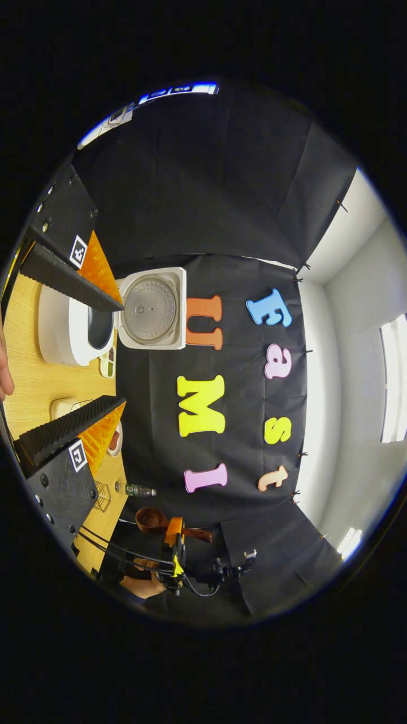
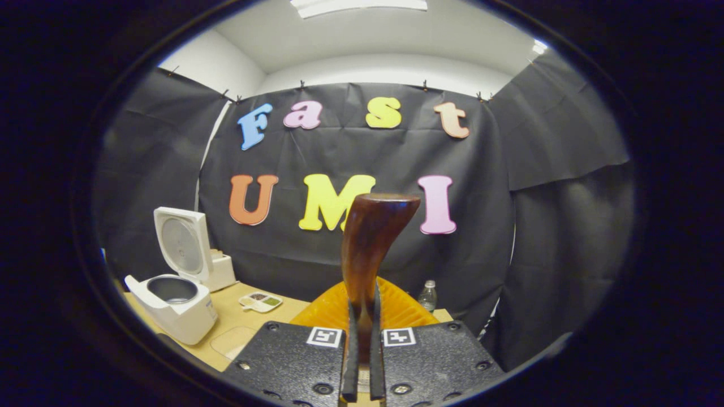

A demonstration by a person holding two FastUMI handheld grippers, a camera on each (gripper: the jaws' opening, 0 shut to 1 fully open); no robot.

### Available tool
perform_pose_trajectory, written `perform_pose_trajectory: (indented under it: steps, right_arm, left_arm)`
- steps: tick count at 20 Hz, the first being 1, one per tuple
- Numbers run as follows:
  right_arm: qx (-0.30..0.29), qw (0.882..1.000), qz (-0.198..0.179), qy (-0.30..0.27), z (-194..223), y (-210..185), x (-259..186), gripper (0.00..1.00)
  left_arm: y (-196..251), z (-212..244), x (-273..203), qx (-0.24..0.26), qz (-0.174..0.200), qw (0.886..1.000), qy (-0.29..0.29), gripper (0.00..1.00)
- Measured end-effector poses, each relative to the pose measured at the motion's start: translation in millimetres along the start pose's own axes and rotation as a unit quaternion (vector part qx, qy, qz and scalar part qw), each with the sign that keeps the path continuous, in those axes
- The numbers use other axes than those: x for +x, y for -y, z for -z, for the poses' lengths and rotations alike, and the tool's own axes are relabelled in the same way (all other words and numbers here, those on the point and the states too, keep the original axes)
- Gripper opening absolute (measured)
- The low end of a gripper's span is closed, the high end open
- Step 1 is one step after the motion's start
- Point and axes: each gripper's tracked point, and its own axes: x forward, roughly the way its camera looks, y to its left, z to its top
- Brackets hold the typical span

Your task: Close the left gripper, press the button to open the rice cooker; take a wooden spoon from the chopstick holder with the right hand, scoop a spoonful of rice and pour it into the rice cooker, then put the wooden spoon back into the chopstick holder.

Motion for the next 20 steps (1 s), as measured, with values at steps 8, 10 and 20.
perform_pose_trajectory:
  steps: [8, 10, 20]
  right_arm:
    - [0.067, 0.995, -0.008, -0.068, 86, 17, 52, 0.14]
    - [0.088, 0.993, -0.010, -0.078, 99, 19, 59, 0.14]
    - [0.118, 0.988, -0.025, -0.094, 134, 22, 75, 0.23]
  left_arm:
    - [0, 17, 28, 0.012, -0.009, 1.000, -0.016, 0.94]
    - [-1, 20, 37, 0.014, -0.010, 1.000, -0.018, 0.94]
    - [-18, 32, 80, 0.010, -0.025, 0.999, -0.042, 0.94]
